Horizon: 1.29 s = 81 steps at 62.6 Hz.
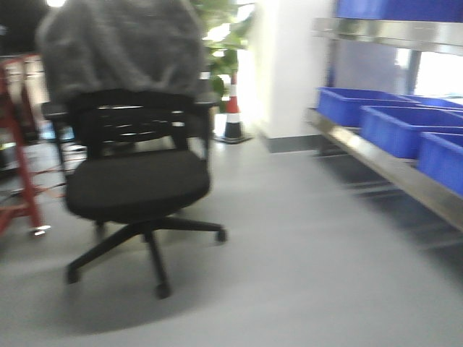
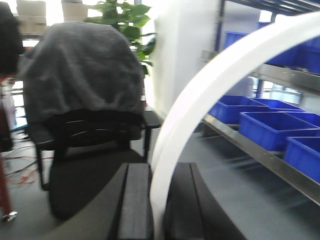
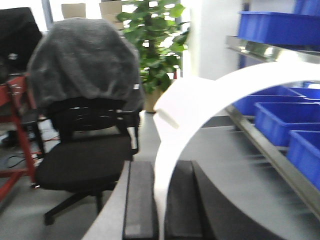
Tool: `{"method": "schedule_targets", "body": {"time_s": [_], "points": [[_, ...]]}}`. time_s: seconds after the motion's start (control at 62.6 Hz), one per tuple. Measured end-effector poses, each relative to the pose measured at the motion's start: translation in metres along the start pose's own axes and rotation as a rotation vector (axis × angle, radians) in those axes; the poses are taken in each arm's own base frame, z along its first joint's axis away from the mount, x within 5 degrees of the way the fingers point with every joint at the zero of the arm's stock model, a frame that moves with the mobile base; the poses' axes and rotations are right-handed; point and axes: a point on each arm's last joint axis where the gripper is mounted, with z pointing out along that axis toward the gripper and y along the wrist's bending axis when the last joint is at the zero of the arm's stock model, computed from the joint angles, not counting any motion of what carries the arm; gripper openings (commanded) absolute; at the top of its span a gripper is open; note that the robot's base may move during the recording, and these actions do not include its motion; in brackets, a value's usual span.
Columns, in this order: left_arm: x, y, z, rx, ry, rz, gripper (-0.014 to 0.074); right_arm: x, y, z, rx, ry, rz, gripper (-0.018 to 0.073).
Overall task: Grab PVC pipe and place in blue bin
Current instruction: 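Drive the base to the steel shelf of blue bins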
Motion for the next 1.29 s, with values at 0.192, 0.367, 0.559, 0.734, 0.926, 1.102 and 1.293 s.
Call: {"method": "schedule_targets", "body": {"time_s": [0.192,0.367,0.559,0.734,0.926,1.102,1.293], "points": [[0.0000,0.0000,0.0000,0.000,0.000,0.000,-0.0111,0.0000,0.0000,0.0000,0.000,0.000,0.000,-0.0160],[0.0000,0.0000,0.0000,0.000,0.000,0.000,-0.0111,0.0000,0.0000,0.0000,0.000,0.000,0.000,-0.0160],[0.0000,0.0000,0.0000,0.000,0.000,0.000,-0.0111,0.0000,0.0000,0.0000,0.000,0.000,0.000,-0.0160],[0.0000,0.0000,0.0000,0.000,0.000,0.000,-0.0111,0.0000,0.0000,0.0000,0.000,0.000,0.000,-0.0160],[0.0000,0.0000,0.0000,0.000,0.000,0.000,-0.0111,0.0000,0.0000,0.0000,0.000,0.000,0.000,-0.0160],[0.0000,0.0000,0.0000,0.000,0.000,0.000,-0.0111,0.0000,0.0000,0.0000,0.000,0.000,0.000,-0.0160],[0.0000,0.0000,0.0000,0.000,0.000,0.000,-0.0111,0.0000,0.0000,0.0000,0.000,0.000,0.000,-0.0160]]}}
